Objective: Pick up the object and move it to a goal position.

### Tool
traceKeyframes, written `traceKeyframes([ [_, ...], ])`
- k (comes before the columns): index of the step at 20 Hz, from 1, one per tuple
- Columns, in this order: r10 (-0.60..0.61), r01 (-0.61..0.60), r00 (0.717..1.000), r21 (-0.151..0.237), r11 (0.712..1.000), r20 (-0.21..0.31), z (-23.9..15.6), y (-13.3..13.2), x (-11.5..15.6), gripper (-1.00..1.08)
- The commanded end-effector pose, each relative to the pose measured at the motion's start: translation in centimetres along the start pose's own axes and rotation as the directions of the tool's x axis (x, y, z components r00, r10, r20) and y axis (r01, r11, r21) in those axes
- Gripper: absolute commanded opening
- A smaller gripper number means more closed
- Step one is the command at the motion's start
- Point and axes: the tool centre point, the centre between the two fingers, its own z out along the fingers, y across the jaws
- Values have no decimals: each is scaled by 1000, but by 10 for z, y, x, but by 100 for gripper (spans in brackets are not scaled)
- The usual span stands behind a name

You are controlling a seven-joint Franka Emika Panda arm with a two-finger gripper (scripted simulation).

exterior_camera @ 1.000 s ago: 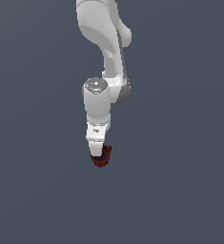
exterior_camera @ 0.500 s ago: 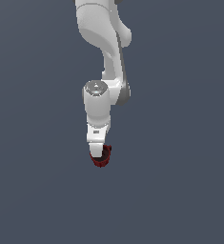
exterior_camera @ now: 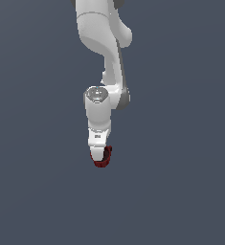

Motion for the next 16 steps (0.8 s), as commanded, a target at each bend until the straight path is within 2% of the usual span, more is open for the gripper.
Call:
traceKeyframes([
  [1,0,0,1000,0,1000,0,1,0,0,-100],
  [16,-1,1,1000,-1,1000,1,-13,-6,-1,-100],
])
